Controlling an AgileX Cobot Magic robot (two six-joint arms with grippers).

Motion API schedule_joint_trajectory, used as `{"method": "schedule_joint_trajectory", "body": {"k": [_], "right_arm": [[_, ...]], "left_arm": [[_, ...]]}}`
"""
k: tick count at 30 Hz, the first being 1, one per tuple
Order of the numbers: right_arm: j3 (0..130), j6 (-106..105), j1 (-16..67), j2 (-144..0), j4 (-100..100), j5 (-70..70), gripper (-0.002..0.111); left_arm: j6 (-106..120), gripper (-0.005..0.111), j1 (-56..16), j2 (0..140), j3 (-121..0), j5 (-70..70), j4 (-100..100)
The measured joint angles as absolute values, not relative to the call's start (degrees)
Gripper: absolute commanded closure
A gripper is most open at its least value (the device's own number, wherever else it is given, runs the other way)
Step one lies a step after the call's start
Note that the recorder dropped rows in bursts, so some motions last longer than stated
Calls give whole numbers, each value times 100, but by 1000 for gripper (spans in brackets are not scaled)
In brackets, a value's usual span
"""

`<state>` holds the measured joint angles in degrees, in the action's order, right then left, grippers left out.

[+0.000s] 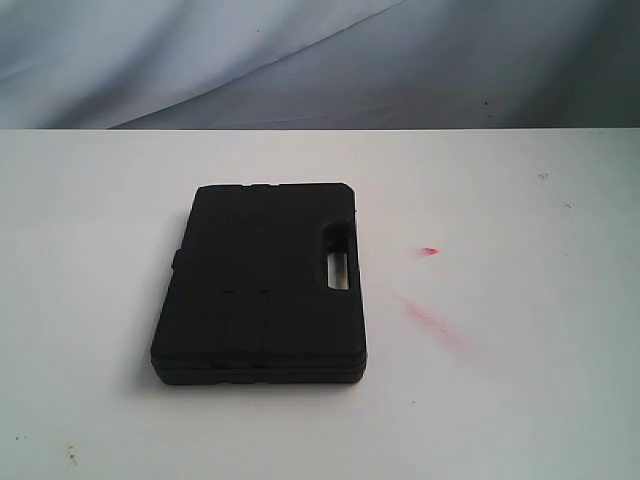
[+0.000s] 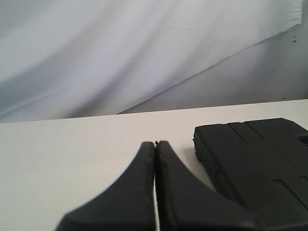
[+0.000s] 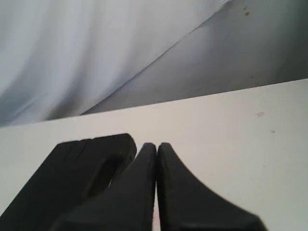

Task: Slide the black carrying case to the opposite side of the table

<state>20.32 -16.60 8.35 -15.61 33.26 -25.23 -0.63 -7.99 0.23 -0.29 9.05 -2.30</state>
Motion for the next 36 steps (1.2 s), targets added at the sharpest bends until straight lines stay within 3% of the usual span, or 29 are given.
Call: {"method": "schedule_joint_trajectory", "body": {"k": [5, 19, 36], "right_arm": [[3049, -3173, 835, -3293, 4346, -3138, 108], [4685, -3259, 852, -6301, 4378, -3311, 108], [6084, -43, 3158, -8789, 1505, -2966, 108]], "left_arm": [[-63, 107, -799, 23, -29, 905, -230], [-73, 107, -799, 23, -29, 905, -230], [-73, 107, -799, 23, -29, 905, -230]]}}
